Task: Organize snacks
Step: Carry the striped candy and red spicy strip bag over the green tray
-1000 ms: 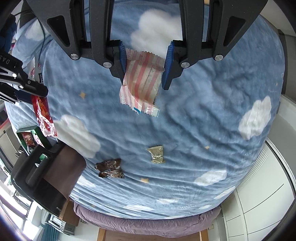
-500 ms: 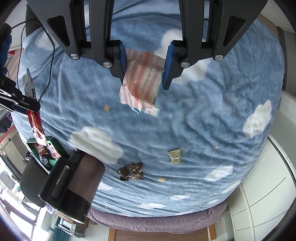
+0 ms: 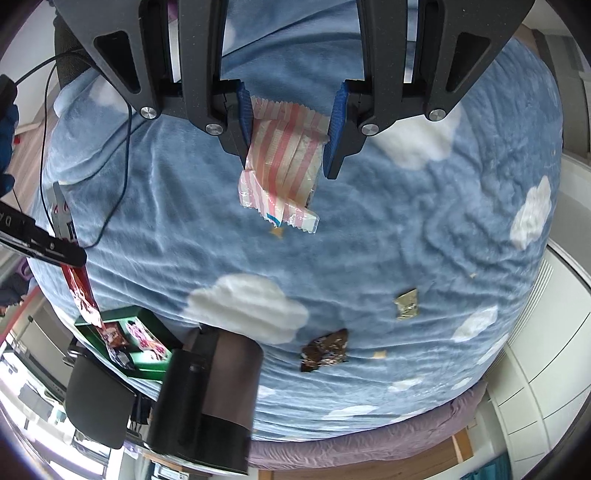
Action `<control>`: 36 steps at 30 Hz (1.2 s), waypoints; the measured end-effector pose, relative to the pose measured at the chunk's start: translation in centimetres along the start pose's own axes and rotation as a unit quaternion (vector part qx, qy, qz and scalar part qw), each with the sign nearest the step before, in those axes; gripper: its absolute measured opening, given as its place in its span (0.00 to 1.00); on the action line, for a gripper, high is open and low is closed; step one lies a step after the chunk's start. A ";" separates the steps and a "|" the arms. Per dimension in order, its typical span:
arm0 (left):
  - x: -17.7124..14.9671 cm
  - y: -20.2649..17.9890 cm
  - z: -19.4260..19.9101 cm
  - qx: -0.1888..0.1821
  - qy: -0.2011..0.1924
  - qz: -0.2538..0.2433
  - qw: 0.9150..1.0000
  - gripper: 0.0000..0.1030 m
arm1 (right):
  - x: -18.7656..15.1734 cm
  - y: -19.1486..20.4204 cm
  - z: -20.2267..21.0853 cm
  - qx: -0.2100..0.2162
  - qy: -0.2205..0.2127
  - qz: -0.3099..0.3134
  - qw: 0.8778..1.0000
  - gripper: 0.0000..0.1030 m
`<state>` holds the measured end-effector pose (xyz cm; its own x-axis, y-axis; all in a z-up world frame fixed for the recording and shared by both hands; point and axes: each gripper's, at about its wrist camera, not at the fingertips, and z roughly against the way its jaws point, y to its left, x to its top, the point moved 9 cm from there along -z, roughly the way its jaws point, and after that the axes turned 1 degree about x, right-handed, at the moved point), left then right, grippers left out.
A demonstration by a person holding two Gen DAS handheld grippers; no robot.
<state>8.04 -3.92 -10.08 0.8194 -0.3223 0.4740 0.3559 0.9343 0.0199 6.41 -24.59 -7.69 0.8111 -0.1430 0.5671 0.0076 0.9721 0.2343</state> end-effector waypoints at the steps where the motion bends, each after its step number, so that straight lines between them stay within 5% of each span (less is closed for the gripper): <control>1: 0.0 -0.6 -0.1 -0.001 0.002 -0.004 1.000 0.29 | 0.1 -0.4 0.0 -0.001 -0.001 -0.003 1.000 0.43; 17: 4.3 -11.0 -0.6 -0.032 0.003 -0.082 0.996 0.29 | 2.5 -10.5 2.4 -0.025 -0.043 -0.060 0.997 0.43; 36: 15.2 -24.6 -6.0 -0.087 -0.011 -0.167 0.982 0.29 | 8.6 -24.2 0.8 -0.096 -0.058 -0.093 0.989 0.43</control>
<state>14.42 -32.74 -8.67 0.6351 -0.6008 0.4855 0.6756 0.7368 0.0281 12.73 -49.51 -7.85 0.7123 -0.3320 0.6184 0.2697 0.9429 0.1955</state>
